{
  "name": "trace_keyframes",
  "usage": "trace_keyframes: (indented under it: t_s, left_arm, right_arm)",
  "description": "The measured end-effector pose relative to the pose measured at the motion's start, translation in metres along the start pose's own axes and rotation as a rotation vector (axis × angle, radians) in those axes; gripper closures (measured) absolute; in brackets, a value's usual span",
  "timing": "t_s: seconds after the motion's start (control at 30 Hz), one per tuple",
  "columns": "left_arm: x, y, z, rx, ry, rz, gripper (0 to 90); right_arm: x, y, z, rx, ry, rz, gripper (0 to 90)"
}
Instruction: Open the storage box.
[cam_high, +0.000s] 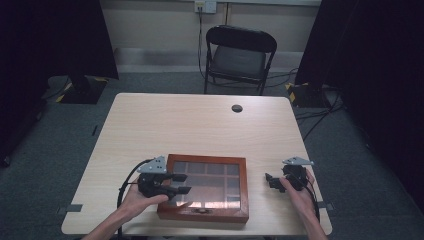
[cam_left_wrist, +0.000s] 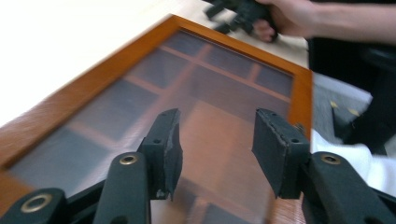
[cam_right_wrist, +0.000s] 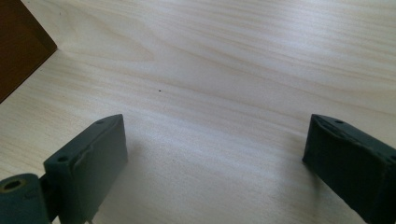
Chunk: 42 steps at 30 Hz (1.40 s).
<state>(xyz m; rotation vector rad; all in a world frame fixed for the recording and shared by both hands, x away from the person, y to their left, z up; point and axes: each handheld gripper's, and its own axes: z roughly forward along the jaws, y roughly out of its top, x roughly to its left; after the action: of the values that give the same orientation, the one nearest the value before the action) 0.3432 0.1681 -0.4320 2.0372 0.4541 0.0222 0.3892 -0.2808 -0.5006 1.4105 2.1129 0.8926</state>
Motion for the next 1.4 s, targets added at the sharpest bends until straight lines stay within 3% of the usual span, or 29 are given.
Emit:
trace_keyframes:
  t_s: [0.17, 0.3, 0.47, 0.6, 1.1, 1.4]
  left_arm:
    - [-0.01, 0.002, 0.007, 0.023, -0.072, 0.021, 58.8]
    - [-0.014, 0.002, 0.017, 0.069, -0.081, 0.025, 64.1]
    - [-0.019, 0.004, 0.026, 0.091, -0.137, 0.046, 67.5]
    - [-0.031, 0.007, 0.033, 0.138, -0.186, 0.095, 69.8]
    - [-0.04, 0.008, 0.045, 0.189, -0.18, 0.153, 81.2]
    - [-0.04, 0.01, 0.048, 0.192, -0.182, 0.145, 82.5]
  right_arm:
    - [0.0, 0.0, 0.0, 0.0, 0.0, 0.0, 5.2]
    - [0.0, 0.0, 0.0, 0.0, 0.0, 0.0, 5.2]
    - [0.0, 0.0, 0.0, -0.001, 0.0, -0.001, 5.1]
    - [0.0, 0.0, 0.0, -0.001, 0.0, -0.002, 5.1]
    - [0.0, 0.0, 0.0, -0.001, 0.0, -0.001, 5.1]
    - [0.0, 0.0, 0.0, 0.001, -0.001, -0.001, 5.1]
